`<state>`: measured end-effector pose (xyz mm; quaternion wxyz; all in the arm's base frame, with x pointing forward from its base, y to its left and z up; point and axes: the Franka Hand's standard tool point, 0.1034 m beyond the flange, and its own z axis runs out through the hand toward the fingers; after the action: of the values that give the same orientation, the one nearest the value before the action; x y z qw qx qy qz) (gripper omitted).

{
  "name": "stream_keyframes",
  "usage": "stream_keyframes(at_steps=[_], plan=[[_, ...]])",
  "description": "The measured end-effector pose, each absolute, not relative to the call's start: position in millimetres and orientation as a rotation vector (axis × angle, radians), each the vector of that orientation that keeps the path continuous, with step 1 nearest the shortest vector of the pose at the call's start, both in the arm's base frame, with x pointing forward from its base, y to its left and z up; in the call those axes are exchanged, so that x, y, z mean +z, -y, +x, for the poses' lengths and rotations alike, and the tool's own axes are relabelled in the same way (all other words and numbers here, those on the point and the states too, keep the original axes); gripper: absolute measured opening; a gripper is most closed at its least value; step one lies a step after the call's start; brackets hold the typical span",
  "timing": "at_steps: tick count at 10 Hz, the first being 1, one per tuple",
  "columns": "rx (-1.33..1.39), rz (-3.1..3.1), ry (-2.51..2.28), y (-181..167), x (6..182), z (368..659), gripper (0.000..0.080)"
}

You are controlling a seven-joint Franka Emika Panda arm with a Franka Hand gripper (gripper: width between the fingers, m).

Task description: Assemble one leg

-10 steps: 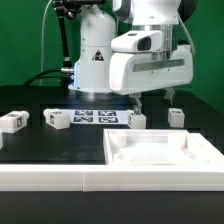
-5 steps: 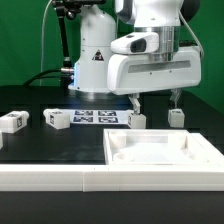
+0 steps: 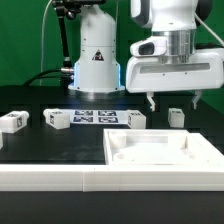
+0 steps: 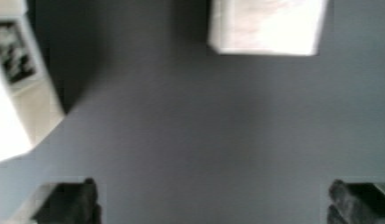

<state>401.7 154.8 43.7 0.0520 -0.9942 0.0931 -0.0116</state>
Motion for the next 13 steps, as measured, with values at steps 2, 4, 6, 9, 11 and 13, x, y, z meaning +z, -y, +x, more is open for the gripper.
stream_keyframes(at_steps=[2,4,6,9,11,13], plan=[[0.001,-3.031,-0.255,-153.9,42.7,401.2,0.0649],[0.001,-3.032,-0.245,-154.2,42.4,400.8,0.0649],[0.161,-3.047,-0.176,-153.4,39.7,390.8,0.0649],[0.525,-3.021,-0.158,-156.2,45.4,386.6,0.0649],[0.724,-2.985,-0.146,-153.8,44.3,382.9,0.0649],[0.886,-2.946,-0.146,-159.0,39.1,381.5,0.0649]])
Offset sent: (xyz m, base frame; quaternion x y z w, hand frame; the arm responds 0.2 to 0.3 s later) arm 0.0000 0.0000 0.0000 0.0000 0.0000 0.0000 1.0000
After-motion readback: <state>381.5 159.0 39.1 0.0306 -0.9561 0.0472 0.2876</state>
